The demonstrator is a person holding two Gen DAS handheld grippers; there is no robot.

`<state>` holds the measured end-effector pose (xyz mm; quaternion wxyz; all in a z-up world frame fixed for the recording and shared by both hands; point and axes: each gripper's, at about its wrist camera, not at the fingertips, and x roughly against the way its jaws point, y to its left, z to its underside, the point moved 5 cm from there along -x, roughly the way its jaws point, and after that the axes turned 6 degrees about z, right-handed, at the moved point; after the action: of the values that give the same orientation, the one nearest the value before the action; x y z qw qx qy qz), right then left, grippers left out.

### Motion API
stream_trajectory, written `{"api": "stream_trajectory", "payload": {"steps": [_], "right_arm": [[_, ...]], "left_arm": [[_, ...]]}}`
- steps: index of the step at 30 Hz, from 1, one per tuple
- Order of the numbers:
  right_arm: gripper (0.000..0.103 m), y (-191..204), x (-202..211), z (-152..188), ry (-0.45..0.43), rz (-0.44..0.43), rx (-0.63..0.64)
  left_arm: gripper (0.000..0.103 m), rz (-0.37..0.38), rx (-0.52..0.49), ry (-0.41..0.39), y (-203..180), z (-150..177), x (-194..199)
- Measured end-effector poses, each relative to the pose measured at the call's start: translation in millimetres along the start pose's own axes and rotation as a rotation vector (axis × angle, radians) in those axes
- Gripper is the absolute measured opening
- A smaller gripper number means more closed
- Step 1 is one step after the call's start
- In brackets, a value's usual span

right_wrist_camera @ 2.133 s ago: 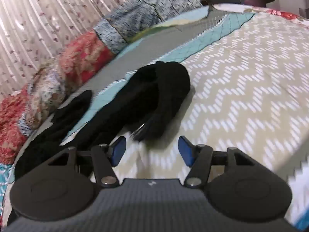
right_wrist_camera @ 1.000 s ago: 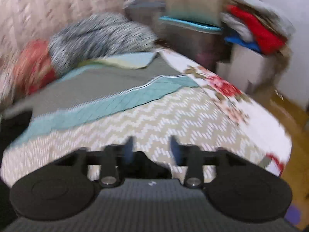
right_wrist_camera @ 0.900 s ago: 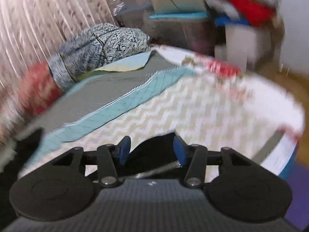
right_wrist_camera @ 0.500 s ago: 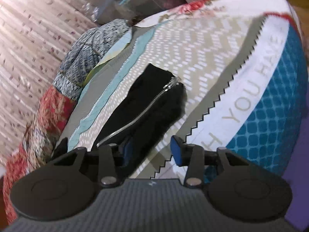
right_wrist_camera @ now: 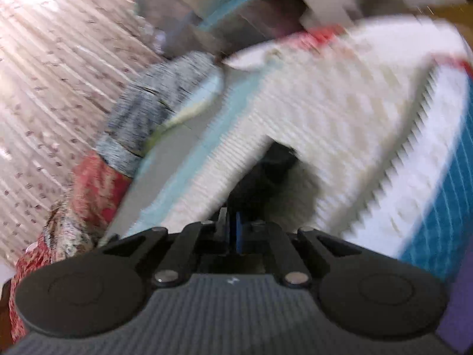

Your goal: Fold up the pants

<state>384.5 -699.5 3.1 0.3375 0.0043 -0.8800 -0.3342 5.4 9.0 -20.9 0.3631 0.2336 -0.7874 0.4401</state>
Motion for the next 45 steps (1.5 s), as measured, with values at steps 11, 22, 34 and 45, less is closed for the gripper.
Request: {"api": "stream_trajectory", "payload": {"steps": [11,22,34,45], "right_arm": [[0.014,87,-107,-54,0.007,0.020,0.125],[0.030,-2,-100,-43,-0.011,0.090,0.064],[0.045,10,-148,-27,0.098,0.078,-0.041],[0.008,19,-118,-28,0.020,0.191,0.123]], "left_arm": [[0.011,-0.018,0.015,-0.012,-1,1,-2],[0.012,-0.046,0.000,0.009,-2,-1,-10],[0.012,-0.068,0.001,0.008,-6,-1,-8],[0.011,-0.059,-0.024,-0.015,-9,-1,-4]]}}
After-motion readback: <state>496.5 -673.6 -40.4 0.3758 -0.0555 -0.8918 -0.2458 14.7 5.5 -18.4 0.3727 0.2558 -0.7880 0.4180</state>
